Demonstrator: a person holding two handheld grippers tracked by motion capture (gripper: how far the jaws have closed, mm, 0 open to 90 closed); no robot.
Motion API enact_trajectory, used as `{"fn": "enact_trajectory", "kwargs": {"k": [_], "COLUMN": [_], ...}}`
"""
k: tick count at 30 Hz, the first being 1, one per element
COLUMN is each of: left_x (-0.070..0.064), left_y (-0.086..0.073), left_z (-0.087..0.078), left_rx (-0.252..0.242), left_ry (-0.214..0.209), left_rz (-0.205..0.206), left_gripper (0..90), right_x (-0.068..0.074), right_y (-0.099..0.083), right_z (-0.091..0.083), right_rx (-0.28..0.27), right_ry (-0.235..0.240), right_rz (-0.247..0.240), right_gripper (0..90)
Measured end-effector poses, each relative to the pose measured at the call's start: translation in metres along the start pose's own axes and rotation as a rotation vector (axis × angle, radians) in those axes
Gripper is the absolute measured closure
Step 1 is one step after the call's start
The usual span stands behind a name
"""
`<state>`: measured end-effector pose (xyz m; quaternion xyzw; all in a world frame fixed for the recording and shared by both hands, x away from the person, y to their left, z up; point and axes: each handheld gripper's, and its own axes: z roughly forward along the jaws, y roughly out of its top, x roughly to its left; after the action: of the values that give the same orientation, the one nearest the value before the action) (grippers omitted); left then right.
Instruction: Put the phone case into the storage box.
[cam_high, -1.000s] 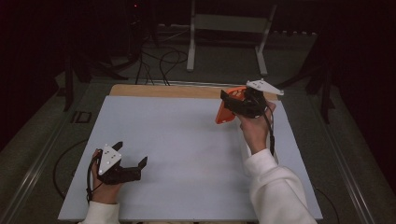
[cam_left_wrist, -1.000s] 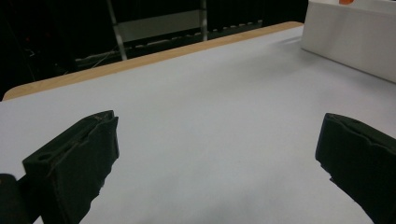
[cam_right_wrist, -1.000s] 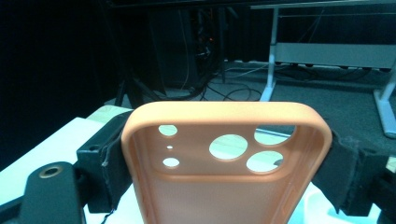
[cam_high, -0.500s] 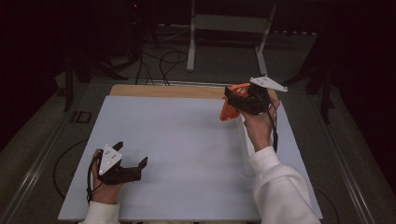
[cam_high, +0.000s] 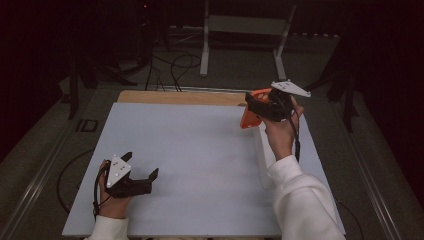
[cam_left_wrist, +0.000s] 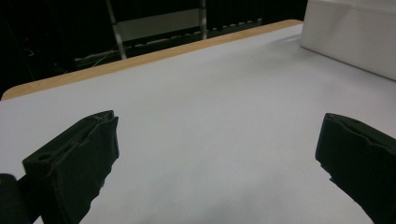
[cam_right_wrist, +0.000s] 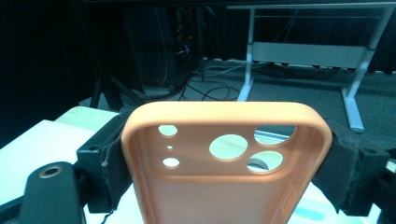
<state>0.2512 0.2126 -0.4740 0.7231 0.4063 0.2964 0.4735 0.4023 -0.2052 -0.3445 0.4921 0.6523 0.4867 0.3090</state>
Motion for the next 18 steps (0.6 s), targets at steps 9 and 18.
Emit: {"fn": "enact_trajectory", "kwargs": {"k": [9,18], "left_x": [0.000,-0.001], "left_y": [0.000,0.000], "left_z": [0.001,0.001], "left_rx": [0.002,0.004], "left_ry": [0.001,0.001], "left_rz": [0.002,0.002], "left_gripper": [0.1,0.1], "right_x": [-0.007,-0.015], "right_y": [-0.001,-0.002], "right_z": [0.002,0.004], "right_rx": [0.013,0.027], "right_ry": [-0.032,-0.073], "right_rz": [0.006,0.012], "right_gripper": [16.2,16.2]}}
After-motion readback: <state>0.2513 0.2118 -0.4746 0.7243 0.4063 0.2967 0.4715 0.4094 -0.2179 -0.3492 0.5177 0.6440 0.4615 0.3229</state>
